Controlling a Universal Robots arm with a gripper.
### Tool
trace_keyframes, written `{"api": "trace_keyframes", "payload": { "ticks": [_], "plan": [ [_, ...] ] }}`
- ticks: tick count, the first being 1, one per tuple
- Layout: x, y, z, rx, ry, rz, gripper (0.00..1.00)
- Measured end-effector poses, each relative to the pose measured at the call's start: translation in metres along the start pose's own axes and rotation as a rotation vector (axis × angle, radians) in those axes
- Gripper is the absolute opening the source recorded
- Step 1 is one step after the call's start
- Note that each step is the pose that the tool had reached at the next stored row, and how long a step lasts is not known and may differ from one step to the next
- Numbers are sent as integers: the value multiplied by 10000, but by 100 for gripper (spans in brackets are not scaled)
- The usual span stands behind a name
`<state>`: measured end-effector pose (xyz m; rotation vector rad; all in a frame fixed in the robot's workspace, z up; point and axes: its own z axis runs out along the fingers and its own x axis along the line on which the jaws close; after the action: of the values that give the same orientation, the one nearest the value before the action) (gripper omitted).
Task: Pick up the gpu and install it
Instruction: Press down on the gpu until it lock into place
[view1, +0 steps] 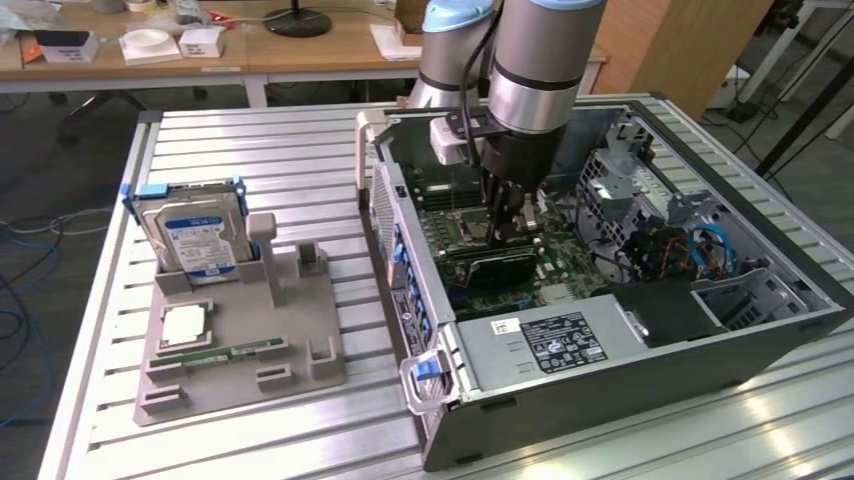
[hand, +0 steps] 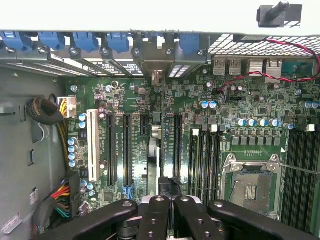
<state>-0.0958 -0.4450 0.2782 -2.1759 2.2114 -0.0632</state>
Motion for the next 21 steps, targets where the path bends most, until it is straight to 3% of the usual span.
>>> {"api": "trace_keyframes", "payload": {
  "ticks": [4, 7, 12, 21],
  "plan": [
    [1, 1, 0, 1, 0, 0, 11],
    [2, 50, -9, -4, -13, 2, 11],
    [9, 110, -75, -64, -106, 6, 11],
    [16, 314, -137, -114, -121, 8, 11]
  ]
}}
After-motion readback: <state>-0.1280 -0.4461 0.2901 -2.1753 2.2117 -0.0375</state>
